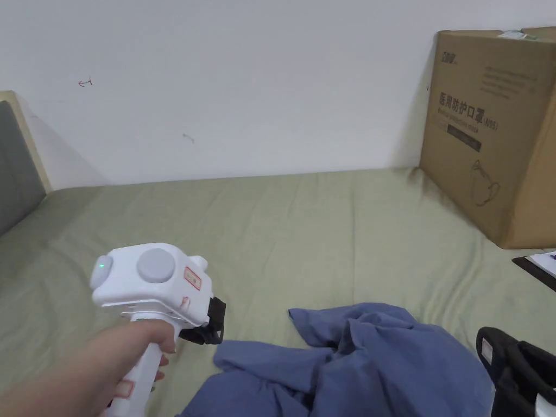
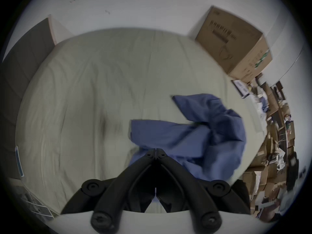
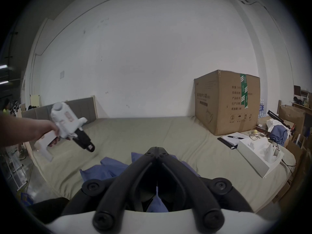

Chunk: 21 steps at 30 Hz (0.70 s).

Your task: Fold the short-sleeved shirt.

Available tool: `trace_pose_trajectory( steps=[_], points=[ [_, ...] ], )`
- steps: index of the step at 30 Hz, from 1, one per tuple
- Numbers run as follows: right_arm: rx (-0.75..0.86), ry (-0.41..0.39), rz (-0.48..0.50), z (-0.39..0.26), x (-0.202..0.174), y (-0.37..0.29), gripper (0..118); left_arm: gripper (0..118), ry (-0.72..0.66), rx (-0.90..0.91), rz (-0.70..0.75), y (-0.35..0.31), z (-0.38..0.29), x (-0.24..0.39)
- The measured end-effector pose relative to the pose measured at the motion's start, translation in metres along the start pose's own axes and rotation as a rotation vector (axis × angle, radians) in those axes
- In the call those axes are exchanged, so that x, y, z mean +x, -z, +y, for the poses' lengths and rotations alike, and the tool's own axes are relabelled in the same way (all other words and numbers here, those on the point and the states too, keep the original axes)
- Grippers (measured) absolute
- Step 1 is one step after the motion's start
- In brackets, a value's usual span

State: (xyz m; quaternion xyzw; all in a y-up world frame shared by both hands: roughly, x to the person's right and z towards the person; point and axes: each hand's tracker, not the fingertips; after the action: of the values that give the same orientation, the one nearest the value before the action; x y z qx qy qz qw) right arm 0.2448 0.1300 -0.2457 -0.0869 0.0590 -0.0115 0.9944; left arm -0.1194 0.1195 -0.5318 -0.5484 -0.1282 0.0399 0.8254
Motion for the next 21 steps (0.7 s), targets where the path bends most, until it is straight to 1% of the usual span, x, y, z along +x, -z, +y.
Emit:
trace_pose_trajectory(
  steps=[1,2,3,4,5,6,7,10,12,13,14,15,16,17,18,19,20,21],
  points=[
    [-0.012,-0.004,0.001,-0.003,0.001,0.005,0,0,-0.017,0.000,0.019,0.014,0.002,0.001],
    [-0.025,-0.004,0.004,-0.007,0.003,0.011,0,6,-0.040,-0.009,0.022,0.030,0.010,0.000],
    [-0.038,-0.006,0.007,-0.011,0.006,0.017,0,41,-0.069,-0.008,0.006,0.045,0.018,-0.003],
    [-0.052,-0.010,0.007,-0.014,0.007,0.022,0,84,-0.100,-0.012,-0.016,0.059,0.023,-0.005],
    [-0.068,-0.011,0.007,-0.017,0.008,0.028,0,117,-0.115,-0.027,-0.019,0.072,0.020,-0.008],
    [-0.082,-0.009,0.009,-0.020,0.010,0.034,0,113,-0.126,-0.046,-0.004,0.088,0.022,-0.008],
    [-0.092,-0.008,0.013,-0.023,0.011,0.039,0,113,-0.122,-0.016,-0.035,0.096,0.023,-0.008],
    [-0.124,-0.005,0.021,-0.031,0.014,0.052,0,113,-0.100,-0.111,0.076,0.132,0.021,-0.011],
    [-0.134,-0.001,0.024,-0.034,0.014,0.057,0,112,-0.084,-0.163,0.070,0.146,0.017,-0.009],
    [-0.139,0.001,0.026,-0.036,0.013,0.059,0,110,-0.046,-0.164,0.075,0.142,0.011,-0.007],
    [-0.143,0.003,0.027,-0.037,0.012,0.060,0,98,0.021,-0.124,0.101,0.138,0.008,-0.001],
    [-0.146,0.006,0.028,-0.037,0.011,0.062,0,68,0.062,-0.095,0.104,0.133,0.005,0.003],
    [-0.147,0.010,0.031,-0.038,0.011,0.062,0,44,0.088,-0.057,0.104,0.125,0.001,0.008],
    [-0.147,0.011,0.034,-0.037,0.010,0.063,0,14,0.132,-0.033,0.156,0.114,-0.005,0.014],
    [-0.146,0.009,0.036,-0.035,0.009,0.064,0,1,0.181,0.000,0.190,0.108,-0.010,0.018],
    [-0.143,0.003,0.037,-0.031,0.008,0.067,0,1,0.215,0.020,0.165,0.103,-0.014,0.019],
    [-0.137,0.001,0.040,-0.025,0.009,0.070,0,1,0.210,0.029,0.084,0.094,-0.017,0.016],
    [-0.129,0.006,0.057,-0.017,0.012,0.075,0,1,0.167,0.042,0.063,0.086,-0.021,0.013]
  ],
)
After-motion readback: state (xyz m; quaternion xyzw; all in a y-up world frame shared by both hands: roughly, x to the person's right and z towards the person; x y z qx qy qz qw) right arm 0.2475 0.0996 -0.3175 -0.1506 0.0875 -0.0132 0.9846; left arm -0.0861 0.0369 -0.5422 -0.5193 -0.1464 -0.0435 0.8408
